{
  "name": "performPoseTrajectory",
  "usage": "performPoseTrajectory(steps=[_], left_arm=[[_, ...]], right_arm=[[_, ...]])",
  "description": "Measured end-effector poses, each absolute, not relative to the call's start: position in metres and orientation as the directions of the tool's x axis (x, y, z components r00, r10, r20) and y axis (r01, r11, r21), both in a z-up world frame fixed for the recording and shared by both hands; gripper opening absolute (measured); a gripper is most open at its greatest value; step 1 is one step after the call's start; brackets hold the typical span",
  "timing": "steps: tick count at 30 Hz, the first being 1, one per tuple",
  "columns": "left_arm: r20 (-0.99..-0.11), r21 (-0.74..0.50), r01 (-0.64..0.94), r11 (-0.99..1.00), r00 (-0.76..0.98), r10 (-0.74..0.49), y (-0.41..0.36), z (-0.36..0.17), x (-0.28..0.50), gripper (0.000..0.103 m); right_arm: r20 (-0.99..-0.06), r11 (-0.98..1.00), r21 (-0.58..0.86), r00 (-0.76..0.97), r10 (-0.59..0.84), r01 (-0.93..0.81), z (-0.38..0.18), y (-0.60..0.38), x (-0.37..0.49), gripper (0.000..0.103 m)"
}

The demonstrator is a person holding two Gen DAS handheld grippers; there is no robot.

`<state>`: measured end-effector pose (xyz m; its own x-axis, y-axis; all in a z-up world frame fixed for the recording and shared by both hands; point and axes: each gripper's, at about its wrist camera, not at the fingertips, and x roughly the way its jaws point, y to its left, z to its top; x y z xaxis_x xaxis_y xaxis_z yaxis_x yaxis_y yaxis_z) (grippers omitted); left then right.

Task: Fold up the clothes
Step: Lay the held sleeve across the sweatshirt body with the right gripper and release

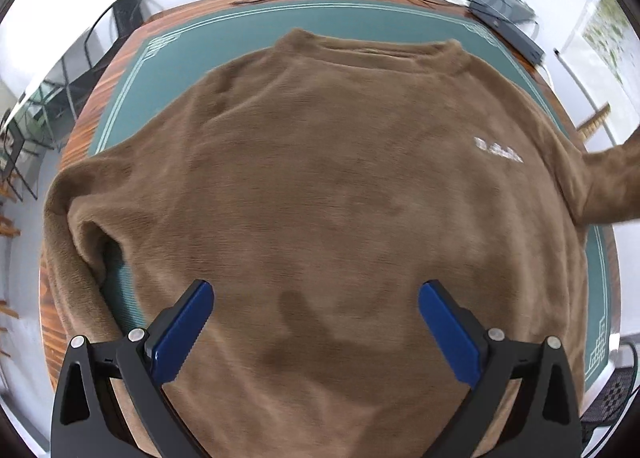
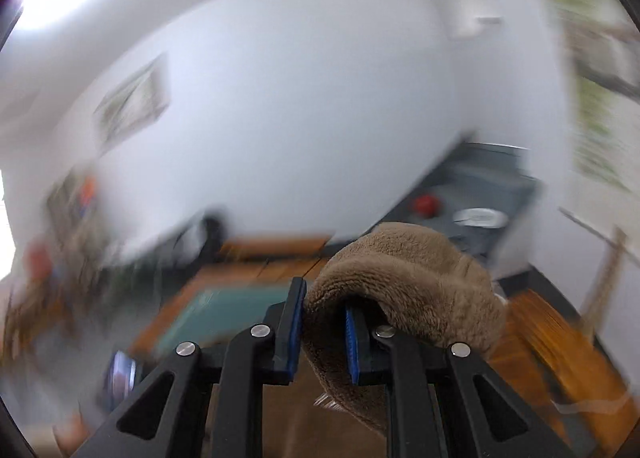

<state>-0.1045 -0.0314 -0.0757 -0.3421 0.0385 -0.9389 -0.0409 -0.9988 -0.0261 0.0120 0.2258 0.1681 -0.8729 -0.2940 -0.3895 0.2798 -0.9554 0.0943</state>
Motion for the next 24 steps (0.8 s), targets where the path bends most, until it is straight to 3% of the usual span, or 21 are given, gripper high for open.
performPoseTrajectory(steps=[1,2,3,4,9,14,21,24], left_arm=[[-0.939,-0.035,-0.027,-0.999,-0.34,0.042,-0.039,-0.077,-0.106,0.103],[-0.94,-0.046,-0.012,-0.999,-0.337,0.047,-0.048,-0.079,-0.107,0.103],[-0.941,-0.061,0.003,-0.998,-0.335,0.056,-0.056,-0.081,-0.107,0.103],[-0.941,-0.078,0.021,-0.997,-0.332,0.066,-0.065,-0.083,-0.107,0.103],[-0.943,-0.146,0.096,-0.985,-0.315,0.109,-0.101,-0.097,-0.107,0.103],[-0.934,-0.215,0.115,-0.97,-0.316,0.17,-0.113,-0.104,-0.107,0.103],[-0.933,-0.226,0.095,-0.969,-0.307,0.187,-0.104,-0.108,-0.111,0.103],[-0.936,-0.217,0.097,-0.971,-0.304,0.178,-0.105,-0.108,-0.111,0.103]], right_arm=[[-0.446,-0.943,0.048,-0.838,-0.314,0.328,0.154,0.195,0.005,0.034],[-0.496,-0.928,0.007,-0.804,-0.327,0.373,0.138,0.169,0.002,0.068],[-0.531,-0.909,-0.029,-0.777,-0.338,0.415,0.124,0.148,0.002,0.084],[-0.565,-0.887,-0.062,-0.749,-0.346,0.457,0.109,0.128,0.003,0.091],[-0.683,-0.776,-0.15,-0.631,-0.367,0.613,0.054,0.073,0.025,0.091],[-0.743,-0.787,-0.004,-0.529,-0.411,0.617,0.03,0.094,0.02,0.091],[-0.733,-0.864,0.391,-0.461,-0.5,0.316,0.004,0.171,-0.036,0.091],[-0.741,-0.86,0.477,-0.444,-0.504,0.182,-0.018,0.19,-0.063,0.091]])
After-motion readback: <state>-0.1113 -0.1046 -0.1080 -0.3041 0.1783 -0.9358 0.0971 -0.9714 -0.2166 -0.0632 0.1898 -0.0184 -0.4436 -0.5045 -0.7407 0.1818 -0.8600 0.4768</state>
